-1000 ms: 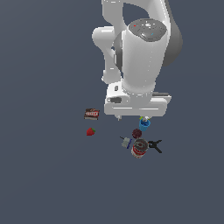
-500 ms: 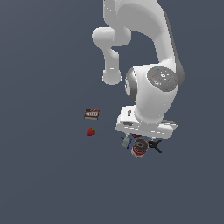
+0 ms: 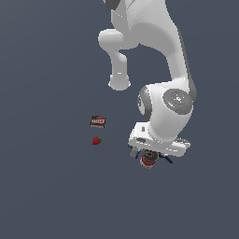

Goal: Pick up a designated object from a clutter of objects.

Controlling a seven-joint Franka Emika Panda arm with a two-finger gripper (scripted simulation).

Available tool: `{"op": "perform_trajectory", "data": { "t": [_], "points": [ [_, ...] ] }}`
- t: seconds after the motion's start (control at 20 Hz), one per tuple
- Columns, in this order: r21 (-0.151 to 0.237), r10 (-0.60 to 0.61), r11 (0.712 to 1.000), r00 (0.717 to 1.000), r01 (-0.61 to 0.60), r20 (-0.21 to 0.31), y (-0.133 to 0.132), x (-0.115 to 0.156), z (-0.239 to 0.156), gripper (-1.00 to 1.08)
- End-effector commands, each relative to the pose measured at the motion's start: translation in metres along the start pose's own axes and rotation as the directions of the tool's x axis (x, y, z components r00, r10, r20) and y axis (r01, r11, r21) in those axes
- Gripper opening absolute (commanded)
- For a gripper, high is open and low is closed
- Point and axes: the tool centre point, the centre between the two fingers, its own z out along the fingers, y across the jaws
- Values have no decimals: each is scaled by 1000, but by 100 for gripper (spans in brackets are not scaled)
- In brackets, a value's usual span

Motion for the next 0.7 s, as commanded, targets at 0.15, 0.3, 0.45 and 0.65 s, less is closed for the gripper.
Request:
{"op": "perform_trajectory", "data": {
  "t": [0.15, 0.3, 0.45, 0.65],
  "points": [
    [0, 2, 1000, 1000, -2, 0, -1, 0, 3, 100],
    [0, 2, 1000, 1000, -2, 0, 0, 0, 11, 100],
    [0, 3, 1000, 1000, -3, -1, -1, 0, 26, 100],
    [0, 4, 1000, 1000, -4, -1, -1, -1, 45, 100]
  ]
}}
